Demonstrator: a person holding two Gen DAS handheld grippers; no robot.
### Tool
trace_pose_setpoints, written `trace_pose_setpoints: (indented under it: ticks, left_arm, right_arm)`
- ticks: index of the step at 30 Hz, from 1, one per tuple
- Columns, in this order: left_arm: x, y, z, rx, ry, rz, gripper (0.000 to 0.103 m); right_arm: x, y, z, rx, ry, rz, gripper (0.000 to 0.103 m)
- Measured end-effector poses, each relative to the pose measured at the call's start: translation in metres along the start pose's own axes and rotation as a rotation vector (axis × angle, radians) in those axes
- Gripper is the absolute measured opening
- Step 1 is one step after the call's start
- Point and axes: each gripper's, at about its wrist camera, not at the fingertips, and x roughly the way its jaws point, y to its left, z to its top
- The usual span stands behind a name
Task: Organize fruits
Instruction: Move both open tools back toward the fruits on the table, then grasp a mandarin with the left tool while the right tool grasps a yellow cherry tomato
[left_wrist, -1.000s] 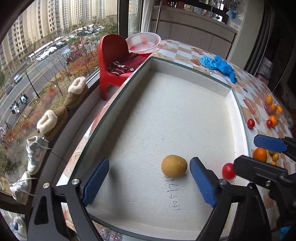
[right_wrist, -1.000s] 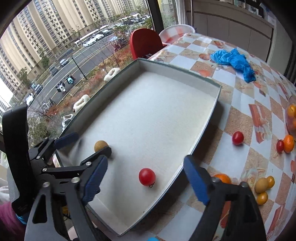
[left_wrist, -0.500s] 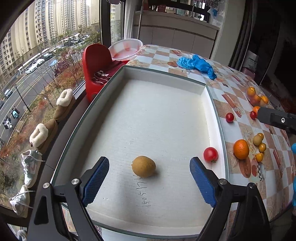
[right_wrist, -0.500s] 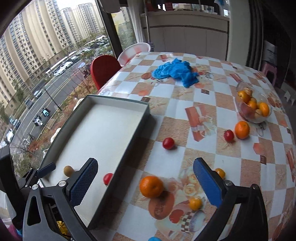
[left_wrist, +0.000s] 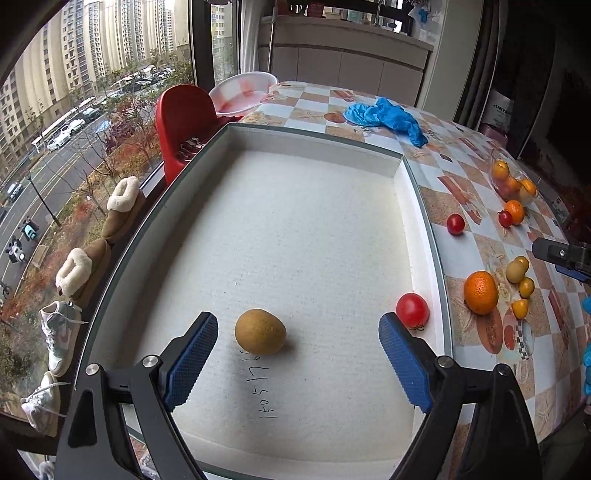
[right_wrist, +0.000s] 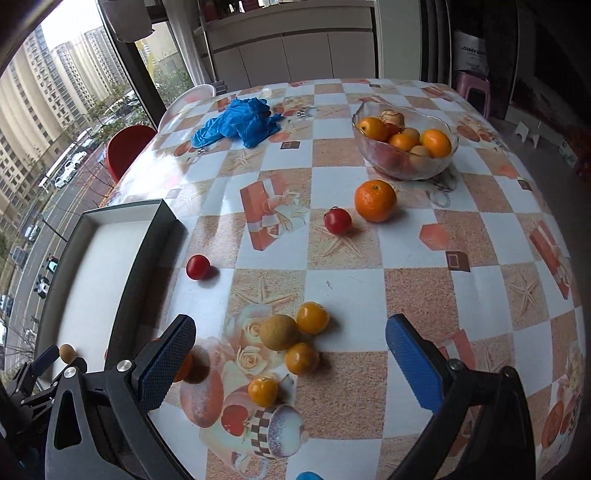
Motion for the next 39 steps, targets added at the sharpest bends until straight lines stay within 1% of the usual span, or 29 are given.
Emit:
trace_pose_setpoints:
  ticks: [4, 9, 14, 18, 23, 26, 29, 32, 34, 39]
  left_arm:
    - [-0.001, -0.007, 0.003, 0.013, 0.005, -0.005, 0.09]
    - [-0.005, -0.03, 0.008, 0.069, -0.01, -0.006, 0.09]
    - [-0.013, -0.064, 0.017, 0.144, -0.025, -0.044, 0.09]
    - [-0.013, -0.093, 0.021, 0.199, -0.022, -0.084, 0.09]
    - [-0.003, -0.131, 0.017, 0.291, -0.012, -0.079, 0.09]
    - [0.001, -0.147, 0.018, 0.321, -0.003, -0.086, 0.09]
    - [0.002, -0.164, 0.017, 0.363, -0.013, -0.096, 0.09]
    - [0.008, -0.178, 0.015, 0.424, -0.023, -0.08, 0.09]
    - [0.015, -0.182, 0.014, 0.438, -0.008, -0.069, 0.09]
    - [0.036, -0.184, 0.012, 0.42, 0.05, -0.063, 0.09]
  right_arm:
    - [0.005, -0.012, -0.002, 0.029, 0.024, 0.003, 0.103]
    - [0.008, -0.034, -0.006, 0.055, 0.049, -0.028, 0.103]
    - [0.012, -0.065, -0.009, 0.108, 0.072, -0.057, 0.103]
    - [0.017, -0.078, -0.008, 0.116, 0.092, -0.066, 0.103]
    - [0.012, -0.075, -0.01, 0.078, 0.078, -0.014, 0.103]
    - [0.009, -0.068, -0.012, 0.046, 0.069, 0.01, 0.103]
    - [0.008, -0.065, -0.011, 0.038, 0.061, 0.022, 0.103]
    - [0.007, -0.065, -0.012, 0.029, 0.06, 0.031, 0.103]
    - [0.007, -0.063, -0.012, 0.01, 0.057, 0.032, 0.103]
    - [0.005, -0.057, -0.018, -0.043, 0.052, 0.04, 0.103]
